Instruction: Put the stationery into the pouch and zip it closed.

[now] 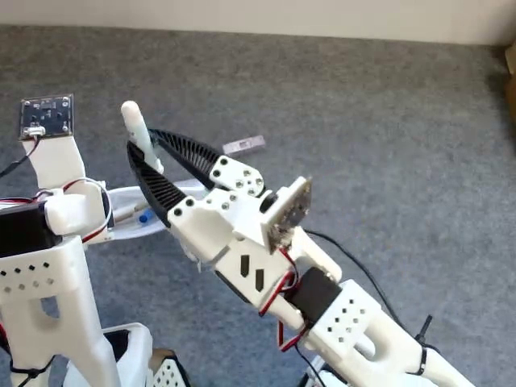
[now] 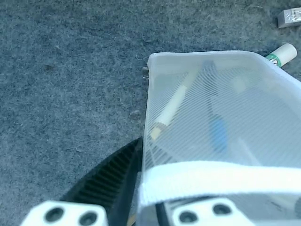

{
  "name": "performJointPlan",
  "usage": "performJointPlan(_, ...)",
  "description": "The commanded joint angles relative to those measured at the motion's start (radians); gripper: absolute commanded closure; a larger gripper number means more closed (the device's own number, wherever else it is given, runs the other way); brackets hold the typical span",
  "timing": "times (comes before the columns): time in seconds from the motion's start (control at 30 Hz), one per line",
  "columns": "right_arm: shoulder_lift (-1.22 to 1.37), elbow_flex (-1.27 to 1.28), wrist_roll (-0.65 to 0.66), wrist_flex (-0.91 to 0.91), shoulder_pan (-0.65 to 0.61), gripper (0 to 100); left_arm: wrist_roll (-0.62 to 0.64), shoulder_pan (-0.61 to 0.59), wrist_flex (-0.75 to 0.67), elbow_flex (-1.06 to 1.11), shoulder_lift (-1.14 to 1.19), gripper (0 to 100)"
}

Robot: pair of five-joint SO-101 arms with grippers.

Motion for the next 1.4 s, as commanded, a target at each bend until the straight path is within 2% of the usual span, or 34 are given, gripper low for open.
performJointPlan(0.0, 0.065, -0.067, 0.014, -0.005, -0.007, 99.5, -0.011, -0.010, -0.015, 0.008, 0.001, 99)
performJointPlan(0.3, 0.096, -0.012, 0.026, -0.001, 0.015, 99.5, -0.011, -0.010, -0.015, 0.018, 0.001, 99)
performJointPlan(0.47, 0.059, 0.156, 0.181, -0.001, 0.005, 99.5, -0.011, -0.013, -0.031, 0.031, 0.001, 99)
performJointPlan(0.87, -0.191, 0.398, 0.189, 0.005, 0.001, 99.5, -0.011, -0.013, -0.035, 0.031, 0.001, 99)
performJointPlan(1.0, -0.239, 0.433, 0.183, 0.134, 0.002, 97.9, -0.011, -0.015, -0.035, 0.031, 0.001, 99)
performJointPlan(1.2, -0.298, 0.432, 0.147, 0.228, 0.054, 81.2, -0.011, -0.015, -0.035, 0.030, 0.001, 99)
performJointPlan(1.37, -0.335, 0.337, 0.046, 0.394, 0.065, 81.0, -0.011, -0.015, -0.035, 0.030, 0.001, 99)
